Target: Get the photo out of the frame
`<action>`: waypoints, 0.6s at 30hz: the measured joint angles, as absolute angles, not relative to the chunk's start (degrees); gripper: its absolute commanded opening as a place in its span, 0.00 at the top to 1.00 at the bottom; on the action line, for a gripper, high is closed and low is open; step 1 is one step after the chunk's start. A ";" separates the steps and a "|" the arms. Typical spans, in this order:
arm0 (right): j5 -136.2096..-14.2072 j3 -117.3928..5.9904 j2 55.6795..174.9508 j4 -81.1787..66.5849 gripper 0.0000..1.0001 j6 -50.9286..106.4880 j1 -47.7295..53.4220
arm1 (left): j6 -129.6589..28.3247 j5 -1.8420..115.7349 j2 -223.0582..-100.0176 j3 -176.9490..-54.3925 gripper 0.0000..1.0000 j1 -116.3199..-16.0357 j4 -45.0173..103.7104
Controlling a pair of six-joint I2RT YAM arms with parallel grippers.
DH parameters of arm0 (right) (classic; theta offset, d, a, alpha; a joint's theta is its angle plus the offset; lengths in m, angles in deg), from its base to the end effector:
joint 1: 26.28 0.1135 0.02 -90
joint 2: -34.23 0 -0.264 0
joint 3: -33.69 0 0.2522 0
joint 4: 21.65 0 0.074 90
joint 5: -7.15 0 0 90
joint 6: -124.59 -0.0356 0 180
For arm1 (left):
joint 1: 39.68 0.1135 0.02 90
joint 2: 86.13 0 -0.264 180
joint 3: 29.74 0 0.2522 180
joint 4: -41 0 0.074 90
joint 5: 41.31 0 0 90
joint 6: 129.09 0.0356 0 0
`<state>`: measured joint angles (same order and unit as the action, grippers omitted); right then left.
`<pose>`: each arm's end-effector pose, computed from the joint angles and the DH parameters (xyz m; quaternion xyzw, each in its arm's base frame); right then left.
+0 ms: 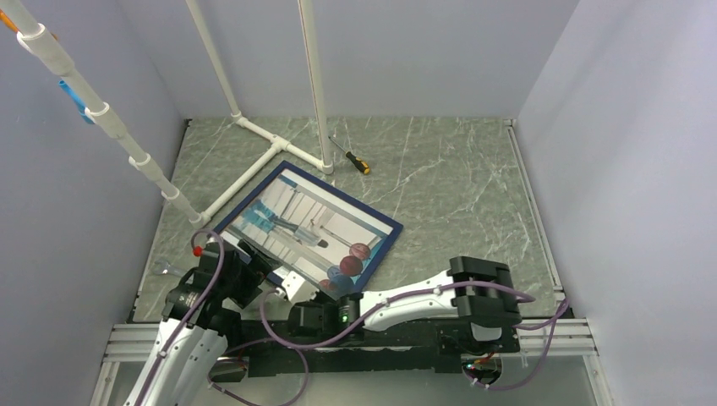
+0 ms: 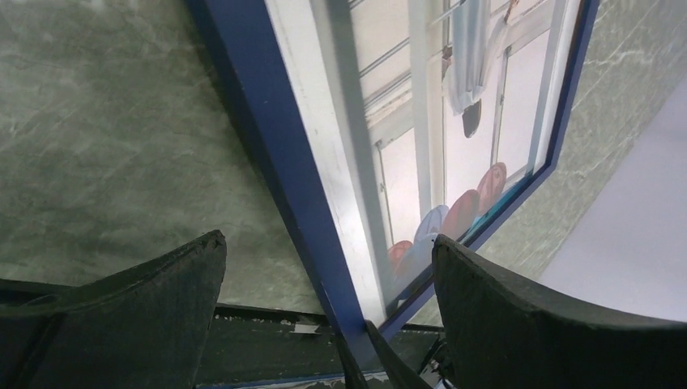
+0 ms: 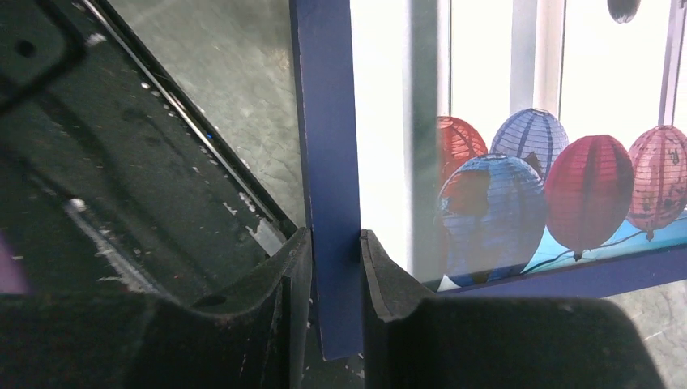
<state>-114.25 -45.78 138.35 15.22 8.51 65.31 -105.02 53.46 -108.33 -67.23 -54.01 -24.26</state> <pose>0.0085 0.3638 0.1726 -0.4489 0.8208 0.0669 0.3470 0.0857 -0.0250 0.1959 -0.3958 0.8514 -0.2503 0.2363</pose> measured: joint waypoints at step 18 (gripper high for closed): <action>-106.75 -41.69 127.57 9.60 1.00 8.18 61.70 | -112.30 59.06 -95.52 -56.82 0.26 -54.01 -12.74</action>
<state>-106.75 -41.69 127.57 9.60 8.18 61.70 -112.30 59.06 -95.52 -56.82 -54.01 -12.74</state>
